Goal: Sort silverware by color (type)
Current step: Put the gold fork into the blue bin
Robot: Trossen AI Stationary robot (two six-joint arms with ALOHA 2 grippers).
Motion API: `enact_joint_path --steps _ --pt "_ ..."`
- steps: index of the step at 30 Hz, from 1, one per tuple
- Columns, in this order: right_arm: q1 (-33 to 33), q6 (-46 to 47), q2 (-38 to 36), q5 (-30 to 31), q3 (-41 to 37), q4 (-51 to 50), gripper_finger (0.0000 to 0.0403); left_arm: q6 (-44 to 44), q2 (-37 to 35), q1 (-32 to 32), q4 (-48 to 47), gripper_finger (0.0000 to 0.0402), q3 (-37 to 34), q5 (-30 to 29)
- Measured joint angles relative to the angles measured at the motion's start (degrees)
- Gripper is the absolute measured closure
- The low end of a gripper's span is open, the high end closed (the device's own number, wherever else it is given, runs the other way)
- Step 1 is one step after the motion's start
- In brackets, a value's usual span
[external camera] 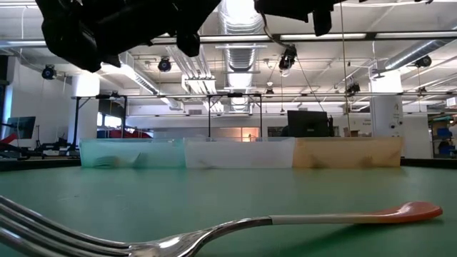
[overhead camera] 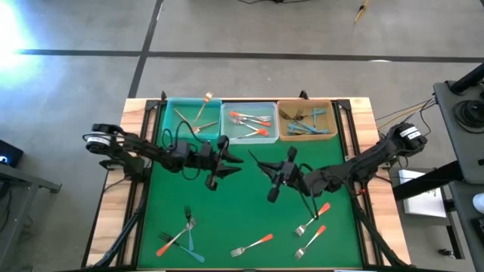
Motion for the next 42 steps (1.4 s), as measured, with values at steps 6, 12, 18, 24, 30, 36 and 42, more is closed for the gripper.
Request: enact_joint_path --steps 6,12,18,24,30,36,42 --pt "-1.0 2.0 1.2 -3.4 0.0 0.0 0.039 0.1 3.7 -0.7 -0.4 0.03 3.7 0.6" --pt "-0.9 3.3 2.7 -3.5 0.1 0.1 0.039 -0.9 6.9 -0.8 -0.4 0.03 7.4 2.9" --pt "-0.9 3.4 2.6 -3.4 0.1 -0.5 0.039 -1.0 6.7 -0.8 -0.5 0.03 7.4 3.1" --pt "-0.9 2.1 2.2 -3.2 0.1 -0.3 0.039 -2.6 5.5 -0.9 -0.4 0.03 4.9 4.1" --pt "-0.9 2.4 2.1 -3.4 0.1 -0.1 0.039 -2.6 5.3 -1.0 -0.3 0.03 3.6 3.0" --pt "-0.9 3.6 2.1 -4.0 0.1 -0.1 0.039 -0.9 5.3 -0.9 -0.3 0.03 4.1 2.4" --pt "-0.8 4.0 2.1 -5.3 0.1 -0.1 0.039 -0.7 5.3 -0.6 -0.3 0.03 4.1 1.1"
